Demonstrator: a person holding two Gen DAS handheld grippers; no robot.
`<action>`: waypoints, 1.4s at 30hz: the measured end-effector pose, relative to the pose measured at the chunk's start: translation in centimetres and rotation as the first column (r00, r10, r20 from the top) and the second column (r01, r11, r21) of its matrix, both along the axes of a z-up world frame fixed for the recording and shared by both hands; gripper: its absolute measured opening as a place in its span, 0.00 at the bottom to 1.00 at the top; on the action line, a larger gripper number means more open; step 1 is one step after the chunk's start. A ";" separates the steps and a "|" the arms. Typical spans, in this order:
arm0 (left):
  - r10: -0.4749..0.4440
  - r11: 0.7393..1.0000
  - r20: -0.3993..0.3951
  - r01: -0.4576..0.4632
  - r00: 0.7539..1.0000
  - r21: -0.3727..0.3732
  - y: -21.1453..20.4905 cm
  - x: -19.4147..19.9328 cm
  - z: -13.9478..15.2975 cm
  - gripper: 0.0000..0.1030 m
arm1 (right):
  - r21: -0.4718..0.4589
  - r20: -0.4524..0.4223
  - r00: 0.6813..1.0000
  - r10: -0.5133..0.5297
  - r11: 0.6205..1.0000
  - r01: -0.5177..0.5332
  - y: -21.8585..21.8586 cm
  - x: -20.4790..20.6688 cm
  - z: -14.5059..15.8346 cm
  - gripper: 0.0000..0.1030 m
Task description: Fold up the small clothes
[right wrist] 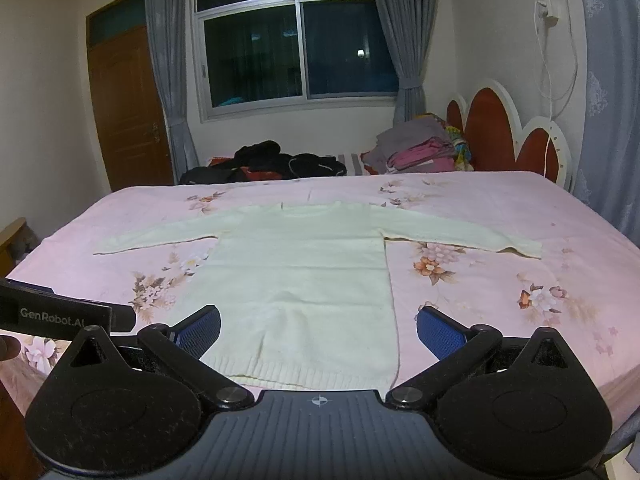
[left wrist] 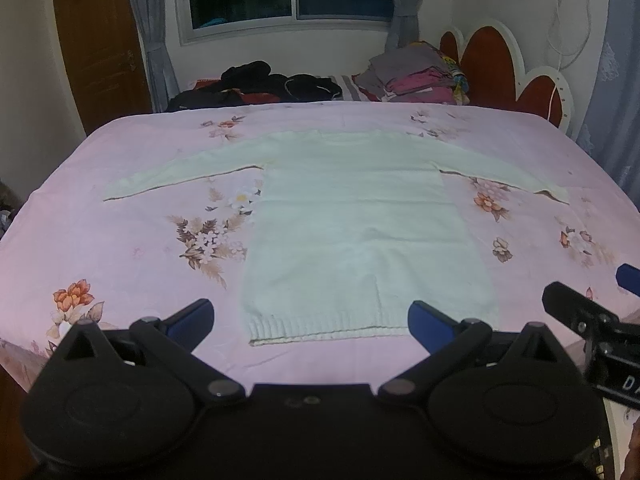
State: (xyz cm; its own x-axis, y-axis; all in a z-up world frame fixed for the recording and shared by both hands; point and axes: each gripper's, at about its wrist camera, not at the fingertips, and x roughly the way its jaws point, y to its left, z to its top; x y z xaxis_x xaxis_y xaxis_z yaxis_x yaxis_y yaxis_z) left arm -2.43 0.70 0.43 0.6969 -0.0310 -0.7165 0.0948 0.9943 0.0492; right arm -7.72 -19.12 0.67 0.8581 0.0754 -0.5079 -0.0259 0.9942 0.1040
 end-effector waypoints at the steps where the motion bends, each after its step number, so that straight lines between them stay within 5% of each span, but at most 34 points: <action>1: 0.000 1.000 0.000 0.000 1.000 0.000 0.1 0.0 0.0 1.00 | 0.001 0.001 1.000 -0.001 1.000 0.001 0.0 0.0 0.0 1.00; 42: 0.002 1.000 -0.015 -0.002 1.000 0.005 -0.3 1.4 -0.4 1.00 | 0.008 -0.003 1.000 -0.010 1.000 0.010 -0.9 1.1 -0.6 1.00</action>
State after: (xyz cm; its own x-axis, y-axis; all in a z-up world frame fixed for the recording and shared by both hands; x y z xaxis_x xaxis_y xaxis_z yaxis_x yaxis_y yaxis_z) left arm -1.07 0.40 0.02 0.6861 -0.0264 -0.7270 0.0937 0.9942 0.0523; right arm -6.59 -20.01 0.04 0.8573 0.0712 -0.5099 -0.0159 0.9936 0.1120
